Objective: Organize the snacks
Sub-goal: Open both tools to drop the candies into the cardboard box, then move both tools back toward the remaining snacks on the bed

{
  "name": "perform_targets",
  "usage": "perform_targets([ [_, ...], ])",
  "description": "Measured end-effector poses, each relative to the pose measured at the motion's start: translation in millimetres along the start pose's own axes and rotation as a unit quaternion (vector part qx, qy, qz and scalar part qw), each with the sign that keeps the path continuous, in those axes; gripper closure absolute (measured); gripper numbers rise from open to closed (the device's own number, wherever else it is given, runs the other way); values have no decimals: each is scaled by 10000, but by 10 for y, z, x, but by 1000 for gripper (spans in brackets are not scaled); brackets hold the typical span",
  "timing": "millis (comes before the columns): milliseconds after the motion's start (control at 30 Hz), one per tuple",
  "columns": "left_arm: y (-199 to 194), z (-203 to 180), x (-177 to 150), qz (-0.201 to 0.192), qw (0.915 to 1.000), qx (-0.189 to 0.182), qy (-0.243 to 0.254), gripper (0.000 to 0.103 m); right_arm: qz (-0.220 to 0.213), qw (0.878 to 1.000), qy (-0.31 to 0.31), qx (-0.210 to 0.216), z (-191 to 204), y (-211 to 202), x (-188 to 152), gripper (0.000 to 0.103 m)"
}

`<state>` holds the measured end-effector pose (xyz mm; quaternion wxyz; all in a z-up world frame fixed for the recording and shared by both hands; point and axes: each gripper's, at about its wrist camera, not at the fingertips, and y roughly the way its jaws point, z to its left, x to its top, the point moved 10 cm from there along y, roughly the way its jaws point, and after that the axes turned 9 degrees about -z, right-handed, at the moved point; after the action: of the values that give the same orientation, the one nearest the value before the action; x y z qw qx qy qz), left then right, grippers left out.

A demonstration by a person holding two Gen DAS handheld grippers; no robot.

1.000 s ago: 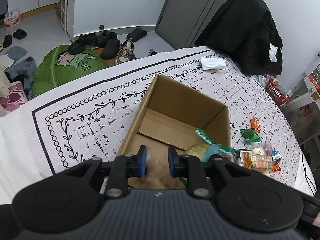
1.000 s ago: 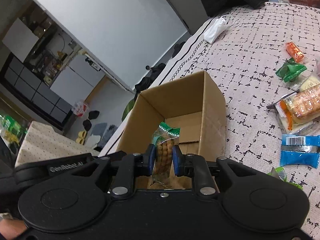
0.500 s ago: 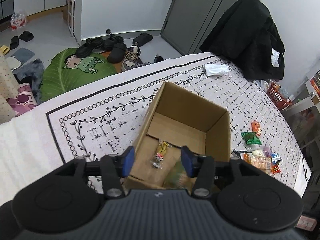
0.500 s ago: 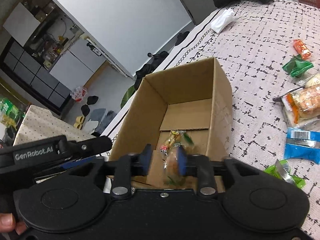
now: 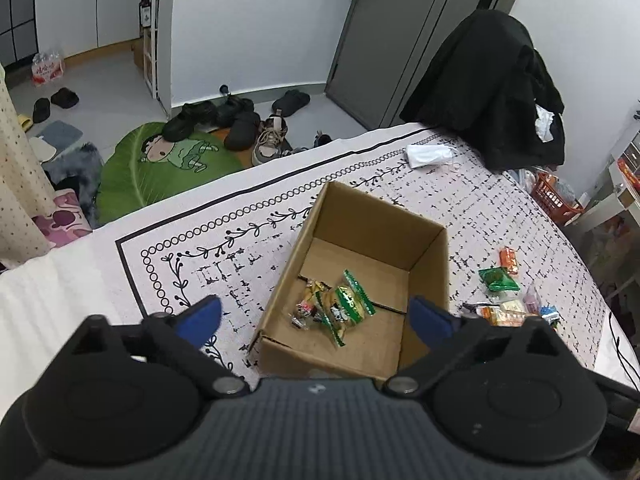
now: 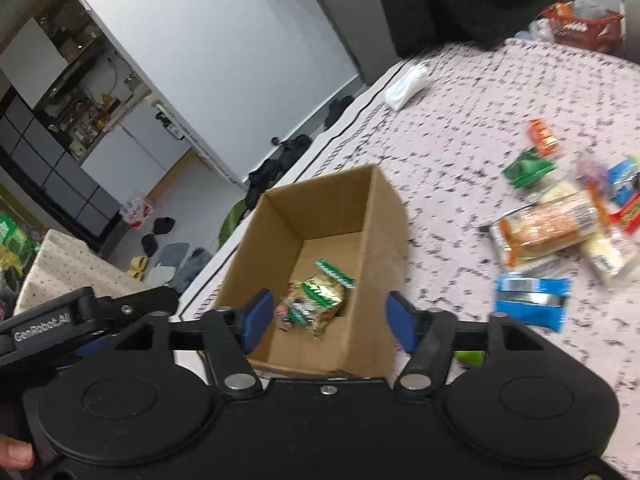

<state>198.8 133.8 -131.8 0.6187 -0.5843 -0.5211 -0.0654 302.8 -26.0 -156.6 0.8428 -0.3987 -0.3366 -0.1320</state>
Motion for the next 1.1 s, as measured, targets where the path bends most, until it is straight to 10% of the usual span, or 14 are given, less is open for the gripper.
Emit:
perform_targets([
  [1100, -363, -1164, -309, 1, 9962, -724, 486, 0, -497, 9935, 407, -937, -1195, -930, 353, 4],
])
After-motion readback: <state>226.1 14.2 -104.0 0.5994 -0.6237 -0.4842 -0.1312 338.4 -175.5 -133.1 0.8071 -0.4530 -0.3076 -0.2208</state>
